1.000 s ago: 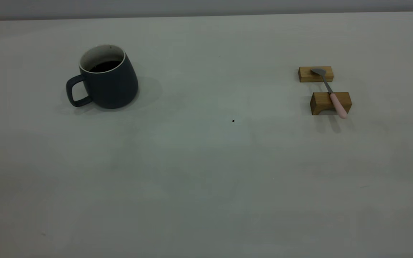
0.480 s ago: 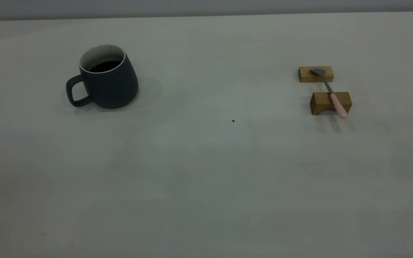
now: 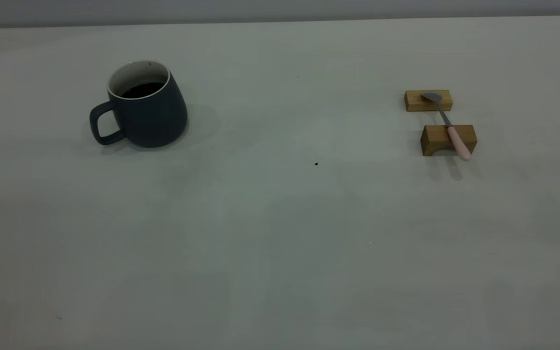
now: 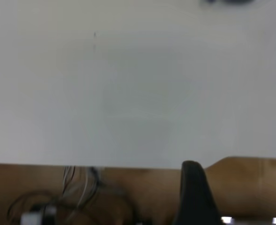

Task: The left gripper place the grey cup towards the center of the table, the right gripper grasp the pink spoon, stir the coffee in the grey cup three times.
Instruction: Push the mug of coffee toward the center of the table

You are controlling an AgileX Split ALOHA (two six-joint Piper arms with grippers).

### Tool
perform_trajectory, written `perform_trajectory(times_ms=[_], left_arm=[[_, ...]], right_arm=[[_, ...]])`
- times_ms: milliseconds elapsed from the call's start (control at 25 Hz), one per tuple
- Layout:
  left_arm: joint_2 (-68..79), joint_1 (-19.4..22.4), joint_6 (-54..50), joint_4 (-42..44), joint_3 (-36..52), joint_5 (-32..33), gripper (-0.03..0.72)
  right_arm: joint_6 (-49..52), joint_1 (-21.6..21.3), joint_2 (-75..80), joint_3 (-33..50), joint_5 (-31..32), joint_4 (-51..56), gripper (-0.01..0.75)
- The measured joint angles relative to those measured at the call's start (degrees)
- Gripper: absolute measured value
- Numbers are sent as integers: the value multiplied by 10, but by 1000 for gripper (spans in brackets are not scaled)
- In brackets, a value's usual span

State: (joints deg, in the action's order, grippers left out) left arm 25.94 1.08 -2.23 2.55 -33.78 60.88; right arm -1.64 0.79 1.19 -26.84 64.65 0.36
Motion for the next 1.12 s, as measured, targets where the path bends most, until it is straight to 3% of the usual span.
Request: perform_trajectory(times_ms=[160,640,800,1120], left_arm=[[174,0,0,26,-4,-92,550],[480,0,6,110,-69,-294,547],[615,0,65,121,-148,-316,537],[854,0,292,115,-361,-318,530]], right_arm=[[0,0,0,0,0,0,241],[0,0,0,0,0,0,241],[0,0,0,0,0,0,241],[0,0,0,0,0,0,241]])
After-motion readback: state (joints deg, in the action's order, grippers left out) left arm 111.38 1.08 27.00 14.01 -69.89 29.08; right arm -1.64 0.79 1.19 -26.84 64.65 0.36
